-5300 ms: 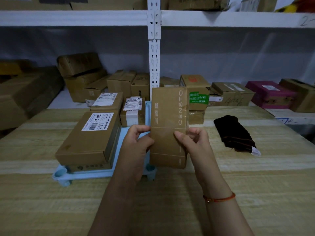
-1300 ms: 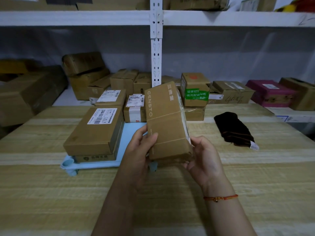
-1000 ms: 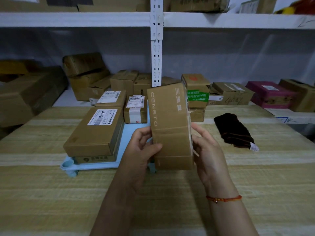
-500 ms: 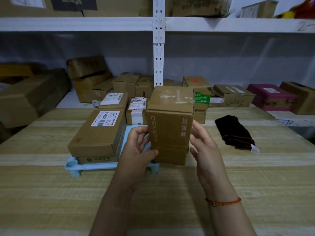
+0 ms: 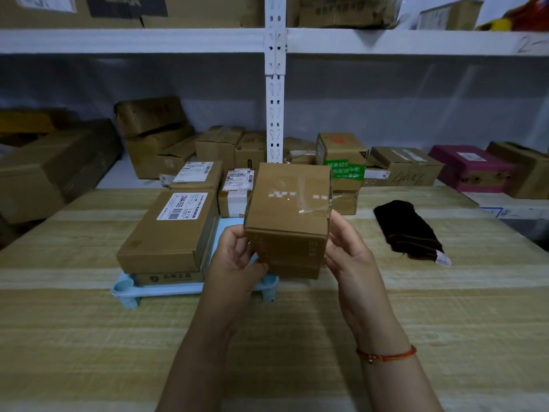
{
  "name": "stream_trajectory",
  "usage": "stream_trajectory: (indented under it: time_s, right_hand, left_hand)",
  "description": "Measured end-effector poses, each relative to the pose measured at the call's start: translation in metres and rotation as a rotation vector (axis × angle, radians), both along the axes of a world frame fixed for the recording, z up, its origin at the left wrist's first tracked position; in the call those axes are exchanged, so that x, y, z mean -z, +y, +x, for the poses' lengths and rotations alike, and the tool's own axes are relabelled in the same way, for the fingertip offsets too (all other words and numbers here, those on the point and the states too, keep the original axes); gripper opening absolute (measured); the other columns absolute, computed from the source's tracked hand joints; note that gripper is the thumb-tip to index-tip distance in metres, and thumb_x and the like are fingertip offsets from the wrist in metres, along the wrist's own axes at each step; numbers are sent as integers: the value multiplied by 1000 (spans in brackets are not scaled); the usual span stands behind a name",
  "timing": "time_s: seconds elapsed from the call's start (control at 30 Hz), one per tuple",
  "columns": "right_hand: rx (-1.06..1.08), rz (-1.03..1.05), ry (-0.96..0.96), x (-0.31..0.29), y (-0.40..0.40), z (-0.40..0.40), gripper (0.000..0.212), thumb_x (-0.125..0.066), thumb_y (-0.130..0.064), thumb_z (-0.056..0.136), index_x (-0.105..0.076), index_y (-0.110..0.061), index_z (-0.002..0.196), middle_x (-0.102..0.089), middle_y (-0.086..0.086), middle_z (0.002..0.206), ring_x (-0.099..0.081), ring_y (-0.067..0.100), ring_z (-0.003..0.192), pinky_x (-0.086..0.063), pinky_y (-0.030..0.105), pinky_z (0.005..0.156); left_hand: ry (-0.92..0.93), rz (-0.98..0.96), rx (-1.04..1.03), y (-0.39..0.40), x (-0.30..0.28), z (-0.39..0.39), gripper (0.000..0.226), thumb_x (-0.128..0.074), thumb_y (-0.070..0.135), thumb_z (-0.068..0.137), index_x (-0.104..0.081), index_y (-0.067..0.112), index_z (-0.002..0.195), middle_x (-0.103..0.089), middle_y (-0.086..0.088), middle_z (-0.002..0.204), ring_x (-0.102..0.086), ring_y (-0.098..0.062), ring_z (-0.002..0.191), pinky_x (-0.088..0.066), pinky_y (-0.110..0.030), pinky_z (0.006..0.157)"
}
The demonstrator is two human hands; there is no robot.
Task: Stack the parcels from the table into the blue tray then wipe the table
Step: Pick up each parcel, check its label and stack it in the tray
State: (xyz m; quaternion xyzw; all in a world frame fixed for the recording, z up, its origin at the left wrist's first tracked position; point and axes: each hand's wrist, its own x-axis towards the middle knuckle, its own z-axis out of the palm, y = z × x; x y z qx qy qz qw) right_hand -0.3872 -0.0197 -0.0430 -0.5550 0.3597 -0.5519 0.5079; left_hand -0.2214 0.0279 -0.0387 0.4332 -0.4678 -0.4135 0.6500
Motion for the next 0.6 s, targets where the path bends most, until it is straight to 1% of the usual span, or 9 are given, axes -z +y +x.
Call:
stream_trajectory:
  time_s: [0.07, 0.2, 0.27, 0.33, 0.4, 0.43, 0.47, 0.53, 0.6]
  right_hand:
    - [-2, -14, 12, 0, 0, 0, 49, -49, -6, 100, -50, -30, 141, -60, -13, 137, -55, 2, 126, -46, 39, 107]
    - [1, -40, 43, -3, 2, 1, 44, -49, -15, 101, -48, -33, 142, -59, -15, 135, -57, -5, 117, -51, 20, 91]
    - [-3, -26, 37, -3, 3, 2, 44, -48, -24, 101, -45, -33, 144, -56, -14, 139, -55, -3, 122, -50, 23, 96]
    - [-25, -9, 41, -4, 3, 2, 50, -50, -37, 97, -42, -34, 147, -53, -15, 142, -52, -1, 126, -47, 25, 100]
    - [-65, 0, 40, -4, 4, 1, 57, -52, -44, 92, -40, -35, 148, -51, -17, 143, -51, -6, 124, -48, 18, 96]
    - [-87, 1, 36, -5, 4, 1, 58, -55, -44, 92, -40, -35, 147, -51, -18, 142, -52, -9, 121, -49, 14, 92]
    - [-108, 3, 32, -5, 5, 1, 59, -59, -43, 91, -40, -35, 147, -51, -19, 141, -53, -9, 120, -50, 15, 91]
    - [-142, 14, 13, -4, 4, 2, 67, -62, -41, 84, -38, -36, 147, -51, -18, 142, -55, -1, 122, -51, 24, 97]
    - [-180, 56, -47, -3, 3, 3, 72, -61, -32, 80, -36, -32, 147, -55, -15, 140, -59, 4, 119, -54, 27, 91]
  left_hand:
    - [6, -1, -2, 0, 1, 0, 52, -51, -24, 79, -57, 19, 109, -73, 5, 107, -66, -10, 107, -54, -19, 77]
    - [17, 11, -6, -2, 2, 0, 48, -53, -20, 81, -56, 14, 116, -71, -2, 115, -64, -17, 113, -54, -27, 84]
    - [29, 28, -8, -2, 1, -1, 43, -53, -14, 85, -56, 13, 119, -70, -2, 118, -65, -19, 110, -54, -29, 83]
    - [56, 49, -18, -2, -2, -2, 36, -53, -4, 90, -58, 15, 120, -71, 0, 115, -68, -16, 103, -54, -27, 77]
    - [90, 70, -54, -2, -5, -3, 29, -53, 7, 94, -61, 19, 119, -73, 4, 107, -69, -8, 93, -53, -21, 68]
    - [96, 86, -76, -2, -6, -3, 26, -52, 13, 95, -62, 21, 118, -74, 5, 103, -69, -6, 90, -52, -21, 67]
    - [97, 103, -95, -2, -6, -3, 24, -52, 18, 97, -63, 23, 117, -75, 6, 100, -69, -7, 90, -51, -23, 68]
    - [104, 135, -126, -3, -5, -1, 23, -50, 25, 98, -65, 26, 115, -74, 4, 104, -68, -11, 94, -49, -29, 71]
    - [120, 158, -155, -3, -5, 0, 24, -49, 28, 99, -65, 28, 116, -73, 3, 108, -67, -13, 99, -49, -29, 70]
